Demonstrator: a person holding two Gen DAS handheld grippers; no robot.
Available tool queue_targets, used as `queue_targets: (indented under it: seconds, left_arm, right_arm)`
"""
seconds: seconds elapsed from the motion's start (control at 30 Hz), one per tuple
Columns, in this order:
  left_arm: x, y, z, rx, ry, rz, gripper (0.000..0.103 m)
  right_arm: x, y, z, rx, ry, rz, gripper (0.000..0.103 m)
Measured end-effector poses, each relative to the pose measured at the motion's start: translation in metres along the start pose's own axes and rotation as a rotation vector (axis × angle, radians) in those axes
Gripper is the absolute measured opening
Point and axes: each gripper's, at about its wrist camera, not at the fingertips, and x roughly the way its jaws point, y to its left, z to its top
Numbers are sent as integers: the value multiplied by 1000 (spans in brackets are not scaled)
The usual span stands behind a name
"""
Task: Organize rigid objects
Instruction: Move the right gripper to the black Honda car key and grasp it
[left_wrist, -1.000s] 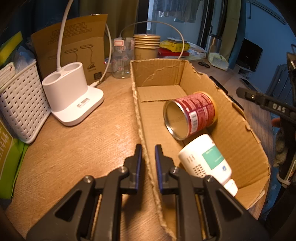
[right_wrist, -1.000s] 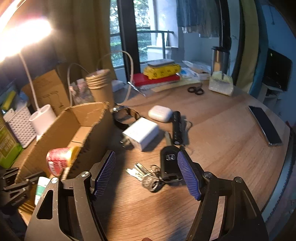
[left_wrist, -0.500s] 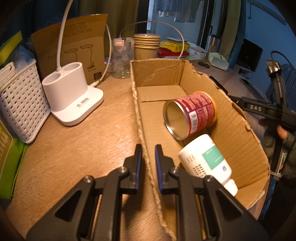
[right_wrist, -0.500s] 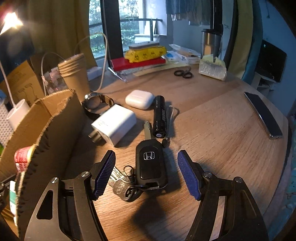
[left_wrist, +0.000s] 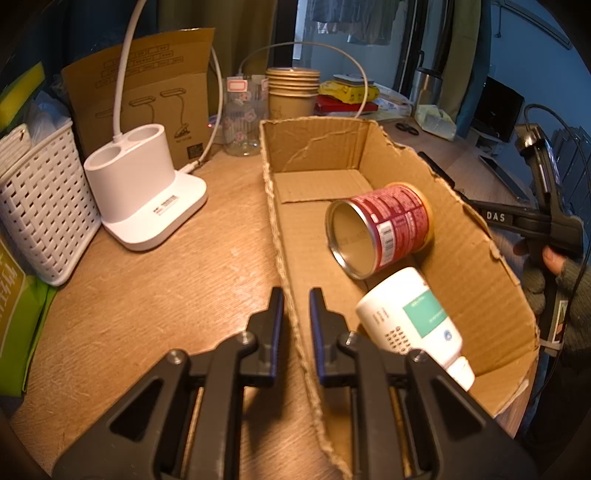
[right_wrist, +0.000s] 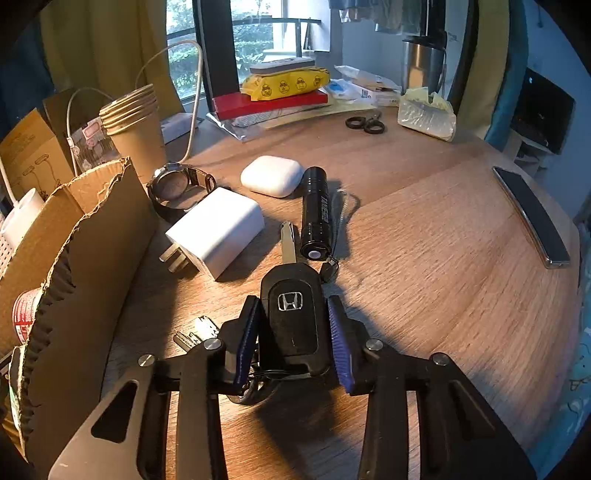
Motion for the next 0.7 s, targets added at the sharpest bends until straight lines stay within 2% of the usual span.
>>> queue_targets:
  seconds: [0.47,0.7]
  left_arm:
    - [0,1,0,-1,0,0,15]
    - [0,0,0,0,0,0,15]
  right_arm:
    - [-27,19,-7,-57,-100,2,38]
    - [-54,32,-4,-81,-159,26,38]
